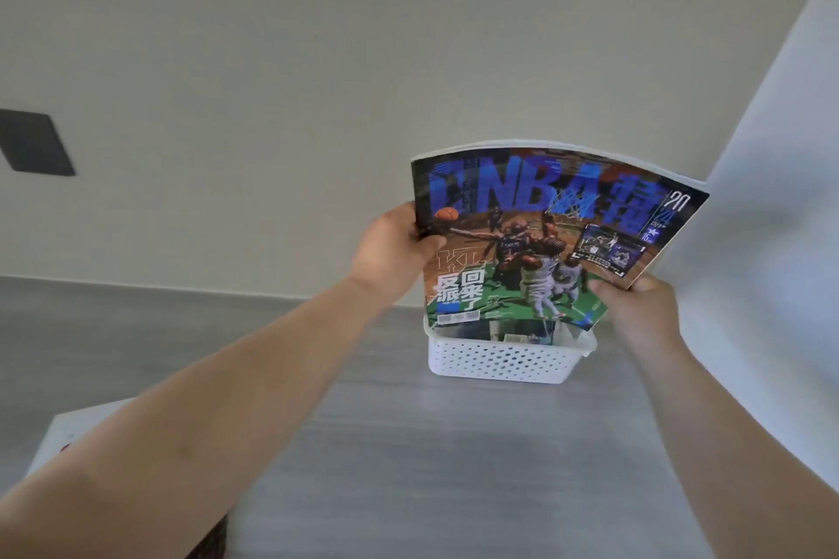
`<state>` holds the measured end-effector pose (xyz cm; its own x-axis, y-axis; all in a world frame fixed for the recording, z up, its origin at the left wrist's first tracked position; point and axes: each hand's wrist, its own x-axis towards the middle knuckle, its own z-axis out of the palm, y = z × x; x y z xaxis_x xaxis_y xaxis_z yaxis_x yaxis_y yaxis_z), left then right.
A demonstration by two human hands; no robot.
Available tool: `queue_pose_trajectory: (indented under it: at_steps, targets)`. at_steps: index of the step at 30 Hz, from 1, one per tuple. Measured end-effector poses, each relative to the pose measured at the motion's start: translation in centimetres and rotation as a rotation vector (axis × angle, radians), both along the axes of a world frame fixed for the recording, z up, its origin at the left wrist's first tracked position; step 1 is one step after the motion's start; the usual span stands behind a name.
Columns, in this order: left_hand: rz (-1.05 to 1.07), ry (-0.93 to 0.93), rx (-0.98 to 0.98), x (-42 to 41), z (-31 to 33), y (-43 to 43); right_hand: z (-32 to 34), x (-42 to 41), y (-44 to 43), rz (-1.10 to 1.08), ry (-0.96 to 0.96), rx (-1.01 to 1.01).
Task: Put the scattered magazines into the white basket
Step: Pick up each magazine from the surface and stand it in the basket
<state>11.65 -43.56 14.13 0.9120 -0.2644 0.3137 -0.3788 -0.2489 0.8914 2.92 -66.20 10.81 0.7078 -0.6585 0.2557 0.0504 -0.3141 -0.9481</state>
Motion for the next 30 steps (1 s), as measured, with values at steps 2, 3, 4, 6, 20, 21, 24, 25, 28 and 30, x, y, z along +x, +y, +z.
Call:
queue_pose_trajectory:
  at_steps: [2, 3, 4, 6, 20, 21, 24, 25, 28, 30]
  targets:
    - [0.006, 0.014, -0.023, 1.0, 0.0, -1.9, 0.4, 1.2, -1.9, -0.006, 0.008, -0.026]
    - [0.007, 0.024, -0.033, 1.5, -0.1, -2.7, 0.4, 1.8, -2.7, -0.007, 0.019, -0.028]
    - [0.010, 0.034, -0.033, 1.9, -0.2, -3.5, 0.3, 2.3, -3.4, -0.005, 0.032, -0.023]
    - [0.014, 0.054, -0.018, 2.7, -0.8, -4.8, -0.5, 3.2, -4.5, 0.006, 0.058, 0.014]
    - [0.050, 0.063, -0.040, 7.0, -2.8, -6.4, -3.3, 7.2, -6.9, 0.140, 0.115, 0.193]
    - [0.048, 0.076, -0.029, 7.1, -3.0, -6.5, -3.7, 7.2, -6.9, 0.142, 0.128, 0.202]
    - [0.057, 0.134, 0.039, 7.2, -4.6, -6.8, -5.1, 7.2, -6.9, 0.123, 0.173, 0.227]
    - [0.063, 0.146, 0.073, 7.1, -5.4, -6.9, -5.7, 7.1, -6.9, 0.110, 0.196, 0.230]
    - [0.097, 0.156, 0.190, 7.0, -7.3, -7.5, -7.3, 6.8, -6.9, 0.051, 0.232, 0.212]
    - [0.124, 0.165, 0.206, 7.3, -7.7, -8.0, -7.8, 7.2, -7.0, 0.012, 0.232, 0.174]
